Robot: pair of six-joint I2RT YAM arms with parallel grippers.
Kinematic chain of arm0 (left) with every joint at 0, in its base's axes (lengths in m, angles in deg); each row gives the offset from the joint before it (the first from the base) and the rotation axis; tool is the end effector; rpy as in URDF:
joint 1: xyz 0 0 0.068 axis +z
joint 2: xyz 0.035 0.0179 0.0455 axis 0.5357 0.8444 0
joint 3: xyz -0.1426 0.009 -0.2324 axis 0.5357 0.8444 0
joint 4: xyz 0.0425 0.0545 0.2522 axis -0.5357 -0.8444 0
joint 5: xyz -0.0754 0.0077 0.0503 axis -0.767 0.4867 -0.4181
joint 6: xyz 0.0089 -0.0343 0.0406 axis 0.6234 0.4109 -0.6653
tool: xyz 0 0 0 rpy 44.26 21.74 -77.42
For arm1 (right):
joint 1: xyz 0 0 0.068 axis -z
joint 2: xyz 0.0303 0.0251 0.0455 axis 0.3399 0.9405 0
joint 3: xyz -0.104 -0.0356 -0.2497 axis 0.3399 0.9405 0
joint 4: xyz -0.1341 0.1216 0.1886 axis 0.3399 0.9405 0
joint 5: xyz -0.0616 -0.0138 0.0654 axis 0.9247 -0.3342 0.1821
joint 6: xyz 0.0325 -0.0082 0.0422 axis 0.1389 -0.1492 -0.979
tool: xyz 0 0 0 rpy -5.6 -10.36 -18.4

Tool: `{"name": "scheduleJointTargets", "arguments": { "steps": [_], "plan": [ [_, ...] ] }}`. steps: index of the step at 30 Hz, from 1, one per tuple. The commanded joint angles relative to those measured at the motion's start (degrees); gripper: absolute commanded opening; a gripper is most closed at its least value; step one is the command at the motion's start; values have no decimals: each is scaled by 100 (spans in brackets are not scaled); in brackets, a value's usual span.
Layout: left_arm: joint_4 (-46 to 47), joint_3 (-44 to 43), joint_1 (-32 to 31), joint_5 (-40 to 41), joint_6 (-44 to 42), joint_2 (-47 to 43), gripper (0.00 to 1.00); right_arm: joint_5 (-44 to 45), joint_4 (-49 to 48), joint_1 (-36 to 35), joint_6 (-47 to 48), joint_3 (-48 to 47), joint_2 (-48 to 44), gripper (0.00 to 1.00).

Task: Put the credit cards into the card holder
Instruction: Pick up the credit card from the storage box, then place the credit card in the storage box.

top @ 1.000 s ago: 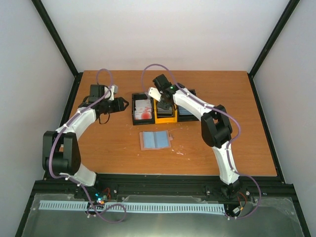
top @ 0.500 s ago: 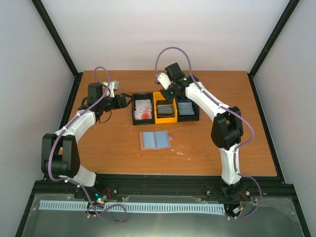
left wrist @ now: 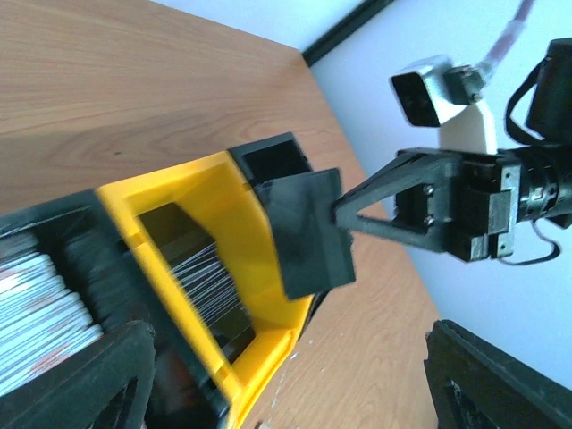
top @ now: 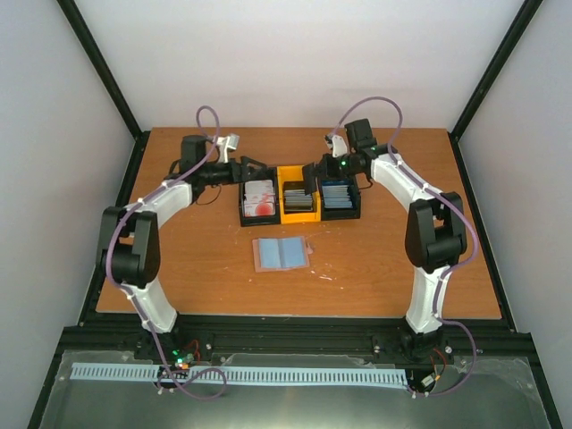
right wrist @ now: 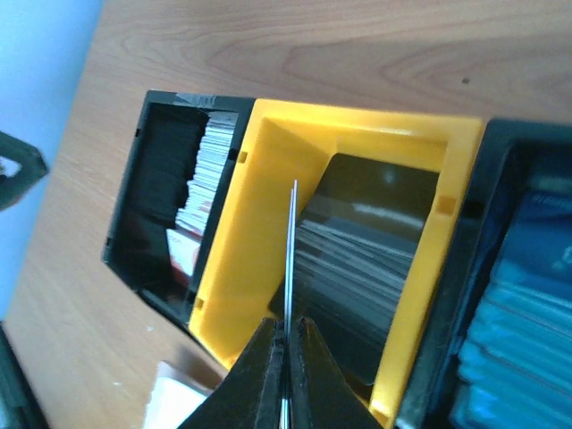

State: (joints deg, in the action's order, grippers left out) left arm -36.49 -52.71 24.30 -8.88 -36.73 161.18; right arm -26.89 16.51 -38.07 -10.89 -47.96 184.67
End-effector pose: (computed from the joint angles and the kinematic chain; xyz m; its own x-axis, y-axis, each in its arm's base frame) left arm 0.3759 -0.0817 0.2393 -0.7895 -0.1721 -0.5891 0.4490 0.4924 -0.7456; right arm 0.4120 0.1554 0.2501 -0.8605 -0.0925 -0.5010 -0.3962 0.7397 0.5440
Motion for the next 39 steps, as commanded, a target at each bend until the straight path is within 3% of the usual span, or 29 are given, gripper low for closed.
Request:
{"name": "scheduleJointTargets", "arguments": {
  "steps": [1,8,14,21,27,31,39],
  "plan": [
    [18,-852,-434,-292,146,656,85,-911,-1027,71,-1536,530,-299,3],
    [-1002,-2060,-781,-187,-35,1627,88,-1384,-2009,134,-2375,1153,-602,3],
    [-1201,-2198,-816,-259,158,1796,88,-1570,-2428,228,-2512,1478,-677,3],
    [-1059,-2465,-840,-1041,801,2081,65,-1868,-3185,309,-2890,1575,-574,3],
    [-1033,-2555,-851,-1253,994,2203,59,-2207,-3756,351,-3163,1588,-571,4],
    [-658,-2607,-860,-1563,1151,2196,53,-2343,-3697,352,-3093,1538,-520,5],
    [42,-2620,-860,-2125,1688,2186,28,-2432,-3672,351,-3086,1434,-420,5]
  ]
}}
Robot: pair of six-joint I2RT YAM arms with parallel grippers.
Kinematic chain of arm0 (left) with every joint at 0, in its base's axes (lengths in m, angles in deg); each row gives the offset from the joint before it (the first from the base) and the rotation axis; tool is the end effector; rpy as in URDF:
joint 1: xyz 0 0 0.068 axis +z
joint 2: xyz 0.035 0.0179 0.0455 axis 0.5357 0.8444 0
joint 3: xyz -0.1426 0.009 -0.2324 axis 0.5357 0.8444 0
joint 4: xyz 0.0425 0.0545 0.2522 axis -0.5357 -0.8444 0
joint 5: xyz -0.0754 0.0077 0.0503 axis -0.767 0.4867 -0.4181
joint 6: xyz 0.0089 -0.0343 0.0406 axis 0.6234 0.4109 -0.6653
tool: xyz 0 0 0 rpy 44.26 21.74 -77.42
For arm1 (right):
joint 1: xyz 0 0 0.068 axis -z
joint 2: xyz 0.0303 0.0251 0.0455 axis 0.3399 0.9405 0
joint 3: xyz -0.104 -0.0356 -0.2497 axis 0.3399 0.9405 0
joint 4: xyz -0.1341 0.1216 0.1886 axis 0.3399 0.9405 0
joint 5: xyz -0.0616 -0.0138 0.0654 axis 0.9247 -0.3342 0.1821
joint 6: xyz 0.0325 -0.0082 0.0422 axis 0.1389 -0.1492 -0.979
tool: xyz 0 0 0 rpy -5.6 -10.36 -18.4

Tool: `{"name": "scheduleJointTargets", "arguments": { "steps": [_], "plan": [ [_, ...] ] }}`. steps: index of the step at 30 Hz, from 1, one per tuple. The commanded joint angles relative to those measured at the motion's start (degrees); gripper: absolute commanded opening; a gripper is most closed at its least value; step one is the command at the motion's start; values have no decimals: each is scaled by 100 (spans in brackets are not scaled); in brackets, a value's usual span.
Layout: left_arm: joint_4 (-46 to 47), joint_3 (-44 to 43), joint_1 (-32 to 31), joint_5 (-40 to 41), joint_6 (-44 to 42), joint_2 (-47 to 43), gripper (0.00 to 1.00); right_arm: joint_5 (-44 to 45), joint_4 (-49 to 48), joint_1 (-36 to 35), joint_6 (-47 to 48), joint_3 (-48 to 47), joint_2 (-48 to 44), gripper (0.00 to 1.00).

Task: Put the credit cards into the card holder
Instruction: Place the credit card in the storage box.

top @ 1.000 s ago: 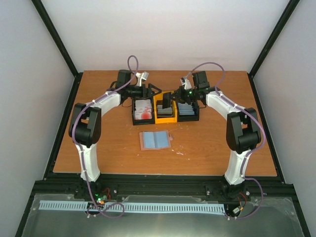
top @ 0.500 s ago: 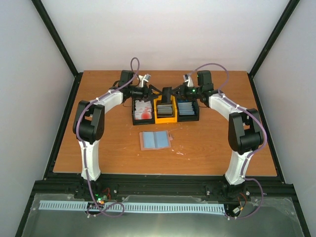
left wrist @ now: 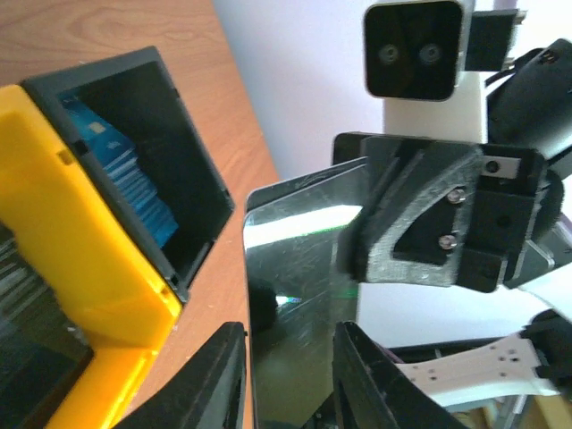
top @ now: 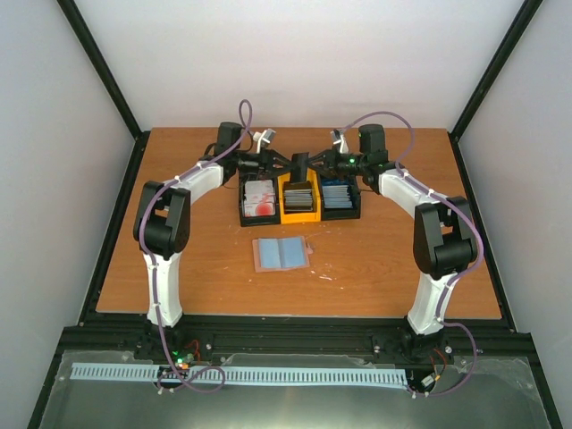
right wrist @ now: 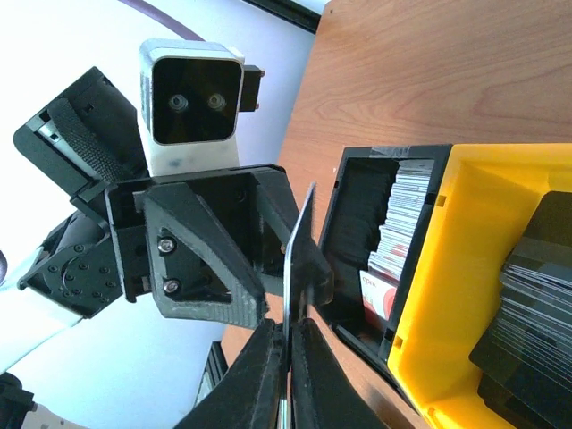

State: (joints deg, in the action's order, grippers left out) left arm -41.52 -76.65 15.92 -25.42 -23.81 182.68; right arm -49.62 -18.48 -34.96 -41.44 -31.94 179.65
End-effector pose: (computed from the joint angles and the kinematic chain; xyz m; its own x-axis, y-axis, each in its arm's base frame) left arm 0.4411 -0.1649 0.2165 -0.9469 0.0325 -0.3199 0.3198 0.2004 -0.9261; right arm 0.4068 0.1398 0.2483 -0.9136 0.1585 -0.3745 -0.3014 0.3545 0.8852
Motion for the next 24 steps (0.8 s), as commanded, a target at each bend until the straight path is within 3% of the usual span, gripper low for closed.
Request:
{"name": "scheduleJointTargets", "arguments": {
  "steps": [1,12,16,21,24],
  "plan": [
    [637,-208,-23,-504,463,41,27,-171,-183,41,-41,-172,95,5],
    [1136,-189,-41,-846,829,68,22,-236,-360,41,-159,-260,246,5],
    [1162,-215,-44,-914,839,136,11,-297,-419,41,-211,-346,280,6],
    [888,-328,-41,-856,559,146,1,-307,-504,56,-270,-273,236,17],
    [704,-386,-20,-891,349,90,1,-427,-1058,108,-613,-19,112,27]
  ]
}}
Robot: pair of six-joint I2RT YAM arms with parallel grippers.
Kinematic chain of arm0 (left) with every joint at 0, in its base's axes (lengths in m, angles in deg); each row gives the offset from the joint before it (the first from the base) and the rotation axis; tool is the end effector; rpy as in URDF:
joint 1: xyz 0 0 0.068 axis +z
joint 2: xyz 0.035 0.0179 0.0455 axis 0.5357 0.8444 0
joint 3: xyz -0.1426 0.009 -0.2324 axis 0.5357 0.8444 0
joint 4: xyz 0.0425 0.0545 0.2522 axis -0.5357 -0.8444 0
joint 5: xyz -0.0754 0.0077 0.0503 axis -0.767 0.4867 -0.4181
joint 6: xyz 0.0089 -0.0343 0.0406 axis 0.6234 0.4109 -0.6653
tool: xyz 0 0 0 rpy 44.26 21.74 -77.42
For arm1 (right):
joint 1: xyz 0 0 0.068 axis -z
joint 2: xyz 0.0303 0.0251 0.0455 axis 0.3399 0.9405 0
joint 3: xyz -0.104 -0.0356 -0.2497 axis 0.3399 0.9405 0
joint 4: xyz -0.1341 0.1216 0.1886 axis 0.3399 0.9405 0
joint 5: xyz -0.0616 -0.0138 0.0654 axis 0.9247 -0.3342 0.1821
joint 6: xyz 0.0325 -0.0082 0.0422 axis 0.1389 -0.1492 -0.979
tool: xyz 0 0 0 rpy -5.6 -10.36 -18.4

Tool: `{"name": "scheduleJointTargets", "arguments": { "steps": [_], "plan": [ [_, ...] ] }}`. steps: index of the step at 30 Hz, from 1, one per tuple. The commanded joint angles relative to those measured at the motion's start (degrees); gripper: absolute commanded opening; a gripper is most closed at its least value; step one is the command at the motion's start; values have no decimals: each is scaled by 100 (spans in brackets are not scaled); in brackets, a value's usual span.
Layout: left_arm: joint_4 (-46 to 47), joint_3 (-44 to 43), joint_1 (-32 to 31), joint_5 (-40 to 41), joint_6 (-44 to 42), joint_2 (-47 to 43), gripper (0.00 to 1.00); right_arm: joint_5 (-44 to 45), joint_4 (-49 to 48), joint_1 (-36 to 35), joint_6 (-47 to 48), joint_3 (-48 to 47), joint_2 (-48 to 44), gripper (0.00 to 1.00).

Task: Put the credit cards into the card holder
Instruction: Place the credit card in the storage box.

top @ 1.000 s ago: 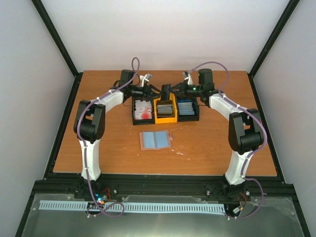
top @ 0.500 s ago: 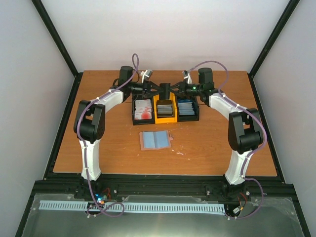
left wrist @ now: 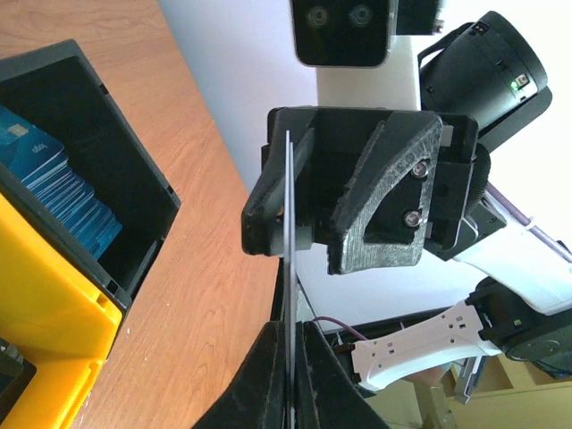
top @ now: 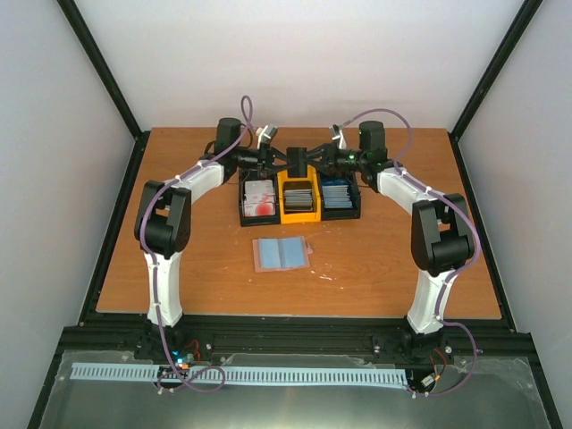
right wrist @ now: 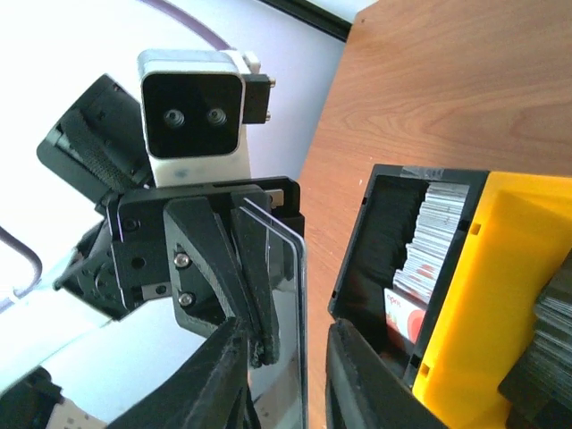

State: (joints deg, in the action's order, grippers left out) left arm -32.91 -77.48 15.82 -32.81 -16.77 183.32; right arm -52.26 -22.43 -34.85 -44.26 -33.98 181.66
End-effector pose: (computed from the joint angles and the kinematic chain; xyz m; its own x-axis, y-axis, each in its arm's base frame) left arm 0.4454 -0.1685 0.2293 -0.9383 0.0909 -0.3337 0.3405 0.0739 -0.9373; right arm 0.4170 0.1426 0.2518 -0.9118 0.1531 -0.3810 -0.3243 0.3006 0.8969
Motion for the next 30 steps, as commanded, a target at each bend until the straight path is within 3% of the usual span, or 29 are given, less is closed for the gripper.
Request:
{"name": "scheduleJointTargets", "arguments": {
  "steps": [1,4,11,17,25,30],
  "plan": [
    [-193,-300,7,-202,-449,-22,1,-197,-872,99,-449,282,-148,30],
    [-206,-258,61,-498,-699,-228,1,-331,-1505,387,-787,550,-355,39],
    [-73,-41,76,-878,-1205,-793,1,-702,-2633,430,-1555,611,-562,42],
    [-32,34,67,-1008,-1434,-1002,0,-840,-2055,252,-1143,102,-626,46],
    [-119,44,67,-927,-1521,-1060,1,-943,-2625,149,-1389,40,-768,35],
    [-95,19,67,-933,-1521,-1083,1,-923,-1724,0,-847,-178,-666,26]
  ]
}}
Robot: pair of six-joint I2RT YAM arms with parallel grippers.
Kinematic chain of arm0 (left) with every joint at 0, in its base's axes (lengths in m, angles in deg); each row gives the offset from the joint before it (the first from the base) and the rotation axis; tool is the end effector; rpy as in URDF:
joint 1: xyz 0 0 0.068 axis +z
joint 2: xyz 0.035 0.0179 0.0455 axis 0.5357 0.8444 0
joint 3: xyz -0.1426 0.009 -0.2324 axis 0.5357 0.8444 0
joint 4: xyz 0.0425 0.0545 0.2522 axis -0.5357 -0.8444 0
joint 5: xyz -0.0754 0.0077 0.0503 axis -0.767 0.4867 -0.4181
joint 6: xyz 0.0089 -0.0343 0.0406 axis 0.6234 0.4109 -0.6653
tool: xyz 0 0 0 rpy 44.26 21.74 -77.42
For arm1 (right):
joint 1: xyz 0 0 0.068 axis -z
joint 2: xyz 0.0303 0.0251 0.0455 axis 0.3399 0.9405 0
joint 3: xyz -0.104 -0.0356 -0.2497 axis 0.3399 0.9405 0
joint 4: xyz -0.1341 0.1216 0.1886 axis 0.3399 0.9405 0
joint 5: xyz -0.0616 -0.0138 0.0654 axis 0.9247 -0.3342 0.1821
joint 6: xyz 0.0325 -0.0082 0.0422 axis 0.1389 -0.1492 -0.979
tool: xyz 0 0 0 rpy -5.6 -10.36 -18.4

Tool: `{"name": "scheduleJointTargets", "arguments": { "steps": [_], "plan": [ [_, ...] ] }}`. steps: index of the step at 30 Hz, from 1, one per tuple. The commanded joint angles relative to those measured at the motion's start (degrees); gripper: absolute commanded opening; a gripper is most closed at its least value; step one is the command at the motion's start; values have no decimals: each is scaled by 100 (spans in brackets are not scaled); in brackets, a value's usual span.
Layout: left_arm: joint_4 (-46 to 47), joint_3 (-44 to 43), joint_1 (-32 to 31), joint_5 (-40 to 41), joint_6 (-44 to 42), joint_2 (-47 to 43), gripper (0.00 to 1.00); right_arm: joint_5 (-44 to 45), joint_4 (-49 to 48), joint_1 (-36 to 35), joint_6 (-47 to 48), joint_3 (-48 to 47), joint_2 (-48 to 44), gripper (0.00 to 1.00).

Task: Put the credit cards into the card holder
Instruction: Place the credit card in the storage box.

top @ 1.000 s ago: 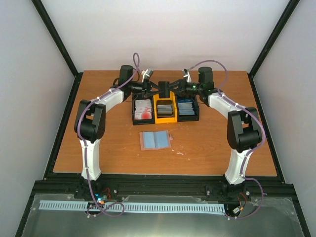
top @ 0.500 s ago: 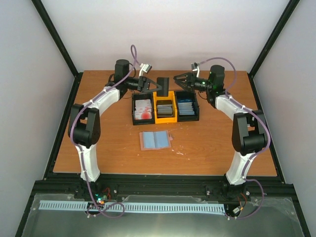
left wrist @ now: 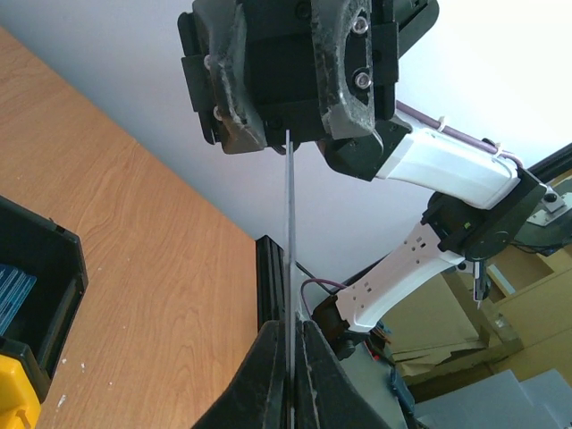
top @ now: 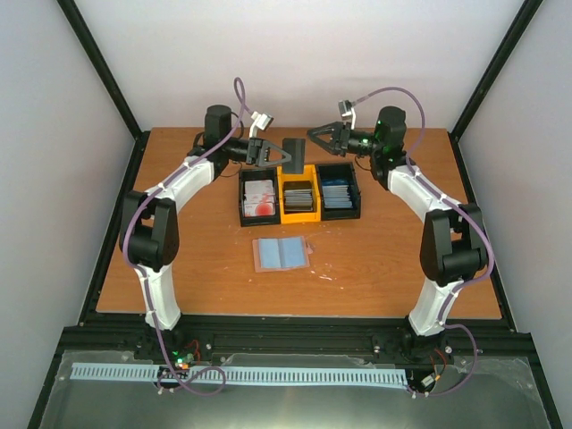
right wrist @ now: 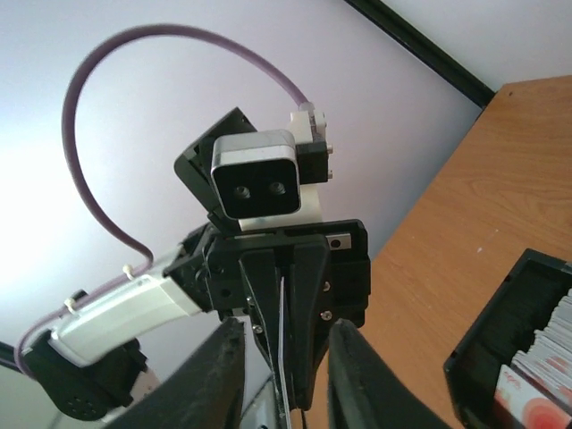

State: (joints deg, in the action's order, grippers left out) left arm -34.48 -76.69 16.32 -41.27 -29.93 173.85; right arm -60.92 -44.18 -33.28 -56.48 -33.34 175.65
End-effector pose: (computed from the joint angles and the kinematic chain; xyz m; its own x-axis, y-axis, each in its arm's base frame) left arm 0.4162 -0.1567 0.2974 -0.7576 0.1594 -0.6330 0.6268 -0.0931 -0.7736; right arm 0.4035 0.1296 0.3257 -0.8117 0.1572 -0.5624 -0.5559 0.0873 0.8267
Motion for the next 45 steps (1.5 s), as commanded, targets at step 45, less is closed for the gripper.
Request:
{"name": "scheduleJointTargets", "arguments": {
  "steps": [45],
  "plan": [
    [178,104,17,-139,-410,-371,1,-19,1210,-154,953,-468,125,6]
  ]
}}
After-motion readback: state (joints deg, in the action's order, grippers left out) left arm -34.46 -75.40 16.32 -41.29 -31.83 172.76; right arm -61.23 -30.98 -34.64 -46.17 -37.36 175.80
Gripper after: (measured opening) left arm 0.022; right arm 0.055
